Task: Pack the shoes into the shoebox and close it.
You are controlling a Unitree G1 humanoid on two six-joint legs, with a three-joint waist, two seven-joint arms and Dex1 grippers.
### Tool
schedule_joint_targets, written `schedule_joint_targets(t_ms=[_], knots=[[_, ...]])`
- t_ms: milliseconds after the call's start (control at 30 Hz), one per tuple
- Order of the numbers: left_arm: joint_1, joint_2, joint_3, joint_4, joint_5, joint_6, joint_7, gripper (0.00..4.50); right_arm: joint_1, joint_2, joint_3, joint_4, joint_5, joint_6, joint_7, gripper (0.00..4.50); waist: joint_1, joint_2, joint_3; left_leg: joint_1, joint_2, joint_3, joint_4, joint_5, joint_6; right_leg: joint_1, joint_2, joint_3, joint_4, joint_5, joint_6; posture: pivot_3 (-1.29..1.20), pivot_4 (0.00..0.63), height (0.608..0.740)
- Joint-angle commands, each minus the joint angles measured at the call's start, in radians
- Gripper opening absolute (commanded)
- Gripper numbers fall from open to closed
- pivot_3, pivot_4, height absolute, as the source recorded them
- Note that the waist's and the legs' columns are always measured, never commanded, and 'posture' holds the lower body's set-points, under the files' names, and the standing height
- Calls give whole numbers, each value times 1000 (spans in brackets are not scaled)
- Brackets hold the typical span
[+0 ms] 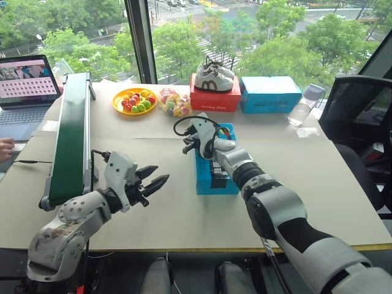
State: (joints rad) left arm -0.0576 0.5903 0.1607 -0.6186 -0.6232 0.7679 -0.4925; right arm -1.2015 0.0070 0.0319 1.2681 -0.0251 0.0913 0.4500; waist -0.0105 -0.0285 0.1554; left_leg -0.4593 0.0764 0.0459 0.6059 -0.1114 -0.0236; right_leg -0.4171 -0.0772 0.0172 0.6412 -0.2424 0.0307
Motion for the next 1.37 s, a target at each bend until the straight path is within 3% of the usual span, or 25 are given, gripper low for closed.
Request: schedule_joint_targets(t_ms=[33, 233, 433, 600, 767, 900, 1000, 1133, 1367], knots=[[-15, 6, 6, -33, -15, -3, -1, 2332, 30, -30, -33, 54, 2, 13, 10, 24, 0, -1, -1, 0, 0, 0, 0, 0, 0, 0, 0, 0, 0, -1, -1, 0, 150, 739], [-48, -3, -18, 1, 2, -28, -8, 2332, -93, -103, -178, -47, 139, 47, 65, 24, 2, -1, 0, -3, 0, 0, 0, 0, 0, 0, 0, 0, 1, 0, 0, 0, 150, 739], [-58, -30, -9, 65, 37, -88, 0, 2332, -81, -237, -311, -275, 297, 265, 93, 24, -5, 0, 0, -9, 0, 0, -1, 5, 6, -5, 1, 0, 1, 1, 1, 0, 150, 739], [-70, -93, 17, 147, 134, -183, 92, 2332, 77, -381, -389, -589, 361, 435, 10, 24, 2, 0, 0, -10, 0, 0, -3, 4, 6, -6, 1, 0, 0, 0, 1, 0, 150, 739], [-64, -202, 91, 223, 234, -277, 270, 2332, 489, -560, -323, -899, 205, 314, 1, 24, 24, -1, 0, -12, 0, 1, 0, 4, 6, -5, 0, 0, -1, 0, 2, 0, 150, 739], [-46, -293, 116, 236, 270, -291, 377, 2332, 729, -570, -343, -1021, 193, 316, -41, 24, 13, 0, 0, -11, -1, 2, 1, 4, 6, -5, 0, 3, 0, 0, 3, 0, 150, 739], [-32, -339, 121, 247, 279, -305, 403, 2332, 808, -559, -339, -1059, 188, 303, -69, 24, -9, 0, 0, -8, -1, 3, 1, 4, 6, -5, 1, 7, 1, 0, 3, 0, 150, 739], [-20, -362, 118, 259, 285, -316, 410, 2332, 837, -527, -343, -1069, 197, 308, -115, 24, -20, -1, 1, 0, -1, 3, 2, 3, 5, -1, 2, 10, 1, -1, 10, 0, 150, 739], [-17, -363, 127, 283, 289, -340, 404, 2332, 846, -515, -340, -1057, 188, 299, -153, 24, -7, -1, 1, 0, -2, 7, 2, 0, 0, -2, 2, 15, 1, -3, 6, 0, 150, 739]])
